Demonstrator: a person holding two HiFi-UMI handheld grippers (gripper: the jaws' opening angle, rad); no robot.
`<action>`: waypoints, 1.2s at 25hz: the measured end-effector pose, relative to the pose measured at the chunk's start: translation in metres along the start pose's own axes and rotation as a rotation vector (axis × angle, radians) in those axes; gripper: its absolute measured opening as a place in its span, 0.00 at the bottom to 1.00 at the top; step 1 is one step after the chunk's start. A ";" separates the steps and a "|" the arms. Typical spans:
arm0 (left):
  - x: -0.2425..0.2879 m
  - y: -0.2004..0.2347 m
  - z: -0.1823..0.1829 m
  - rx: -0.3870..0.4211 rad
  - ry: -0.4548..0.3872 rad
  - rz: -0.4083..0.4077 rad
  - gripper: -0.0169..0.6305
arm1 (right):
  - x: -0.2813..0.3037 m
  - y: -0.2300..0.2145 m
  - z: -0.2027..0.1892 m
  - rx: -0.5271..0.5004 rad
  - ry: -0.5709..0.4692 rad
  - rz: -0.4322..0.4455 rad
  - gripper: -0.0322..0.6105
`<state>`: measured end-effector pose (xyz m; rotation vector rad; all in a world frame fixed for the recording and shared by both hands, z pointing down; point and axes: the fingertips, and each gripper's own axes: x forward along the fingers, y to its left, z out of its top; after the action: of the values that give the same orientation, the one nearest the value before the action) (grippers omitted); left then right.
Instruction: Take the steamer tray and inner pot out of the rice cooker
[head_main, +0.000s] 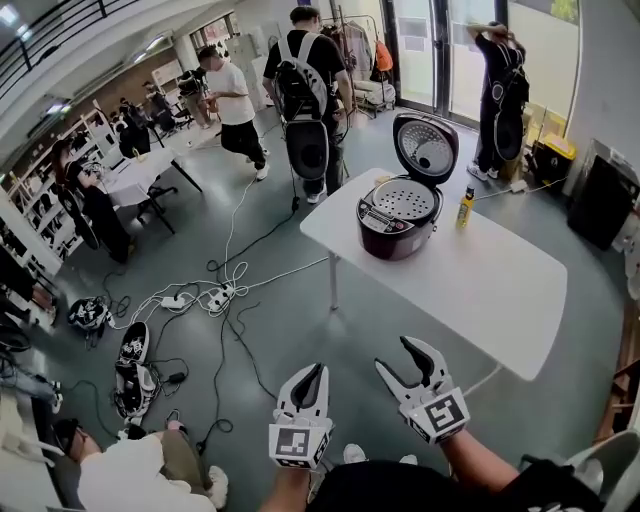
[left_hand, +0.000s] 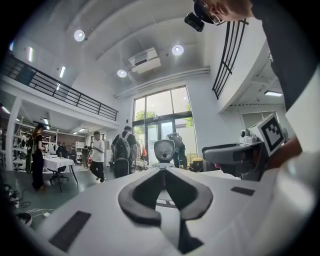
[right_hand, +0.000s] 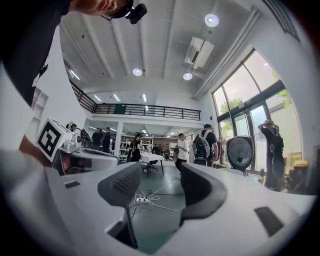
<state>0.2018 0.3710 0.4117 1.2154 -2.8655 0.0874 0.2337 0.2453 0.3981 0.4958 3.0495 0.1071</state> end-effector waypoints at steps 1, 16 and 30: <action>0.000 0.006 -0.002 -0.003 0.001 0.001 0.09 | 0.004 0.000 0.000 -0.006 -0.002 -0.008 0.44; 0.009 0.094 -0.011 -0.039 -0.005 0.089 0.87 | 0.058 -0.001 -0.011 -0.011 -0.012 -0.144 0.91; 0.120 0.143 -0.017 -0.017 0.031 0.067 0.86 | 0.152 -0.081 -0.027 0.007 -0.013 -0.170 0.91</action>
<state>0.0158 0.3856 0.4286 1.1049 -2.8745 0.0819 0.0628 0.2147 0.4135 0.2346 3.0637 0.0852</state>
